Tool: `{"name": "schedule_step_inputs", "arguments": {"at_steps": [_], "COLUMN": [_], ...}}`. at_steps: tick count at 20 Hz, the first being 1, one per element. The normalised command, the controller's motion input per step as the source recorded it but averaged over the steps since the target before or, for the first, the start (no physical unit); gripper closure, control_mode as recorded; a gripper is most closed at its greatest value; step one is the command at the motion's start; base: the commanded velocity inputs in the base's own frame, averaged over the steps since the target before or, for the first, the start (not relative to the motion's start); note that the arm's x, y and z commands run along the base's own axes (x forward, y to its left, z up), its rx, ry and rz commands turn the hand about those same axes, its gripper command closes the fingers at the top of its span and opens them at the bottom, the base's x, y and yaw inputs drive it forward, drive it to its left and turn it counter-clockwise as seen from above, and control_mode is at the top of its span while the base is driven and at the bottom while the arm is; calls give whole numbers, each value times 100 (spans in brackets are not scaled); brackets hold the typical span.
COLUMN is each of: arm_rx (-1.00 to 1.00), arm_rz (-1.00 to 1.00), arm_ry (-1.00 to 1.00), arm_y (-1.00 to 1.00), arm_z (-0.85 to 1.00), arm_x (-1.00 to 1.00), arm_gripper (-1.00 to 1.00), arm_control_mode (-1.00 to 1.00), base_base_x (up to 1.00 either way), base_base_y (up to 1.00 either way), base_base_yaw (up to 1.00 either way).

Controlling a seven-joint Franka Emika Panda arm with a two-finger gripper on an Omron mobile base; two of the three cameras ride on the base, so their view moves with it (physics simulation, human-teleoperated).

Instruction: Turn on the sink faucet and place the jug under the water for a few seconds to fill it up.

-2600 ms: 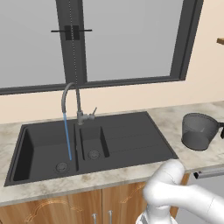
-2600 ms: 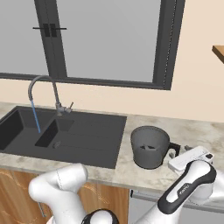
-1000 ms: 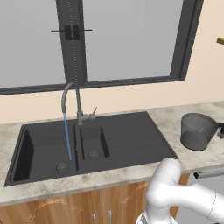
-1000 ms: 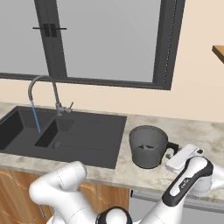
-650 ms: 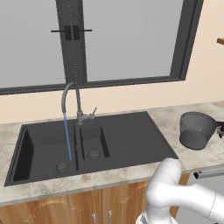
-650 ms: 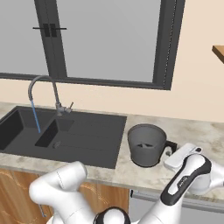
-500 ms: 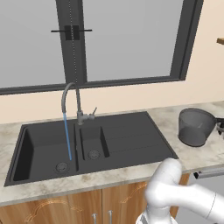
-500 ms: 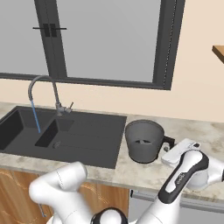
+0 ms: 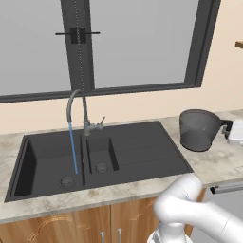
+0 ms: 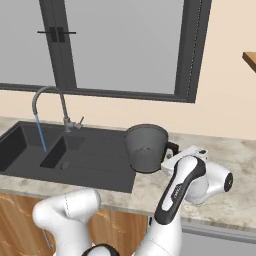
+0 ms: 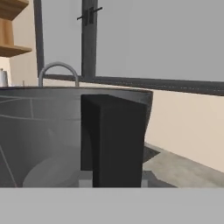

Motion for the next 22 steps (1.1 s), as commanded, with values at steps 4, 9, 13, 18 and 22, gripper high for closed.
{"name": "schedule_step_inputs", "arguments": {"at_steps": [4, 9, 13, 18, 22], "arm_rx": [-6, -6, -1, 0, -1], "arm_rz": [-16, -11, 0, 0, 2], "arm_ry": [4, 4, 6, 11, 15], "arm_y": [100, 100, 100, 100, 98], "arm_z": [2, 13, 38, 34, 20], "arm_x": [0, 0, 0, 0, 0], "arm_gripper": [100, 100, 100, 100, 100], "arm_control_mode": [-100, -100, -100, -100, -100], "base_base_x": [0, 0, 0, 0, 0], "base_base_y": [0, 0, 0, 0, 0], "base_base_yaw": [0, 0, 0, 0, 0]}}
